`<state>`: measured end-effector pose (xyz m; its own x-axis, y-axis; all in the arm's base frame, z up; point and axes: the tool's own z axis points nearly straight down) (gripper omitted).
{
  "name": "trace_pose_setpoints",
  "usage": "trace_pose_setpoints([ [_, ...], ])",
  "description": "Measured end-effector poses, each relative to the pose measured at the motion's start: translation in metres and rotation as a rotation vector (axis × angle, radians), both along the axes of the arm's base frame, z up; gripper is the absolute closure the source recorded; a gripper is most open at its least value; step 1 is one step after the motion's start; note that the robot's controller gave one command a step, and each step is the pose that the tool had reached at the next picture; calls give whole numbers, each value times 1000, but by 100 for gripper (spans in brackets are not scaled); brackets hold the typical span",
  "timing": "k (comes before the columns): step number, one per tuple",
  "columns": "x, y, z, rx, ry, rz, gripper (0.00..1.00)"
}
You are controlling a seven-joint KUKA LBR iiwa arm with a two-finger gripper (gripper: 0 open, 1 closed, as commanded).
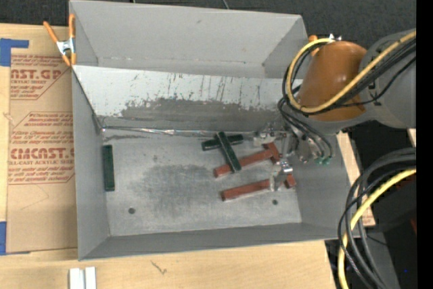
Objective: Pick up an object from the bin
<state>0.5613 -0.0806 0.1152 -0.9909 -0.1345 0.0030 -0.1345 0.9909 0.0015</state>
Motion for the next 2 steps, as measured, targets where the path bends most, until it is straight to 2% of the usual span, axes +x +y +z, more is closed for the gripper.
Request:
trace_pose_setpoints([
  [1, -5, 2, -39, -3, -26, 110, 100],
  [2, -5, 2, -39, -3, -26, 110, 100],
])
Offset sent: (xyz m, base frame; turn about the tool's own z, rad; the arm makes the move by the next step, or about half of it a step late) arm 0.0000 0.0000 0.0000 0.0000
